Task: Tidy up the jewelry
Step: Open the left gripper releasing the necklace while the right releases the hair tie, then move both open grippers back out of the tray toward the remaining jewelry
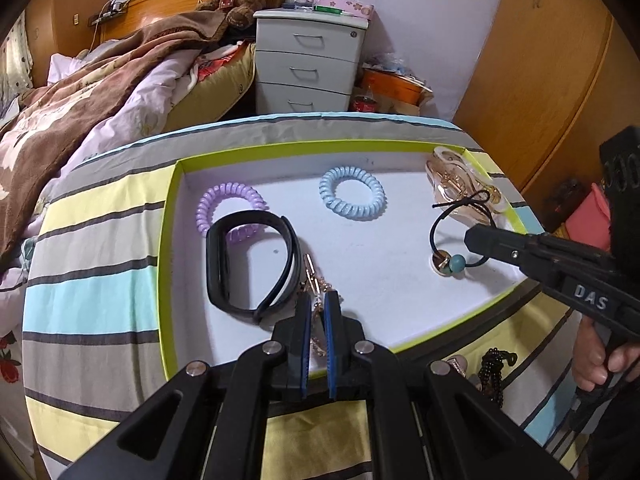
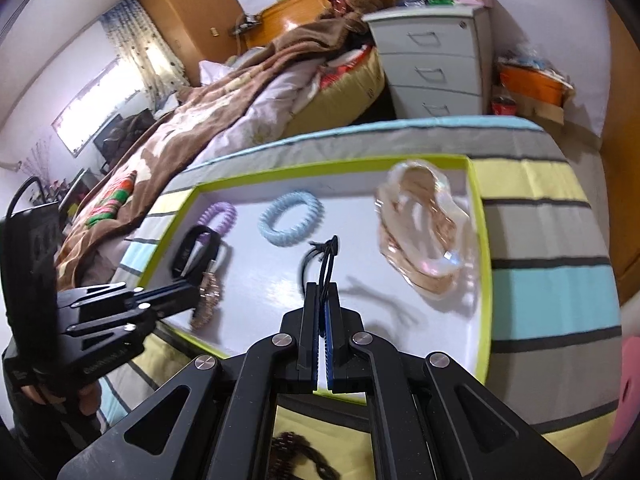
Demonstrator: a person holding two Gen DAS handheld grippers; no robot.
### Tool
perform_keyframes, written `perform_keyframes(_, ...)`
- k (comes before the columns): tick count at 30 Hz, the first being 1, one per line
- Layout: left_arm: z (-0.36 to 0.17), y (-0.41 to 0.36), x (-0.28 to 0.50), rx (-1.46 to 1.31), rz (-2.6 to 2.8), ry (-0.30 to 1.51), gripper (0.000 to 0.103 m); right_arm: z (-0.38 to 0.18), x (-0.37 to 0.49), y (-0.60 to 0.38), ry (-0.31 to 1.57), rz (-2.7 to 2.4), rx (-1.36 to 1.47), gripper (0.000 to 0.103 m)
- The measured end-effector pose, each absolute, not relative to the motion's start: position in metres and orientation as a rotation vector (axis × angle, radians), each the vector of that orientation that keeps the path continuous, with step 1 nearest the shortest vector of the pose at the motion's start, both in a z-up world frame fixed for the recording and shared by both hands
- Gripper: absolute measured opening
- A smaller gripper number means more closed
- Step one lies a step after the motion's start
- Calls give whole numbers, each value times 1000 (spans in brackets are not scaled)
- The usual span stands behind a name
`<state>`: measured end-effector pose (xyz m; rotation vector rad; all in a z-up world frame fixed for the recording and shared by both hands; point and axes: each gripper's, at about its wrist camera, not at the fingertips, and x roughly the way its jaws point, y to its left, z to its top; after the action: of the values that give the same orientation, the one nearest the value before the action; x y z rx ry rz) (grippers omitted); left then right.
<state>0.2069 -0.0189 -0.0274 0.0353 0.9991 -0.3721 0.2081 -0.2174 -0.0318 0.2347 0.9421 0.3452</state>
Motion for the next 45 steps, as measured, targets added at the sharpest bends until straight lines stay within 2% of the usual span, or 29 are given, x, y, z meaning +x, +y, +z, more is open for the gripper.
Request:
perform_keyframes(12,-27,-14,206,38,-343,1002,8,-33,203,-227,975,261,144,2)
perform_keyframes(17,-26,-16,204,45,-332,1004,9,-33,200,-231,980,234,144,5)
perform_keyframes(23,-24,-15,201,37,-319,1002,18,-28,194,-234,961,209,142,13)
perform_keyframes(25,-23,-15,200,35,-323,999,25,-25,191,-235,952,199,136,16)
perform_keyframes(32,-16,-17,190,28,-336,985,31,-20,182,-235,934,180,125,20)
perform_keyframes(36,-11,-17,183,26,-343,974,33,-16,176,-234,922,175,124,25)
perform_keyframes(45,0,-15,168,23,-342,948,39,-5,160,-234,890,167,130,28)
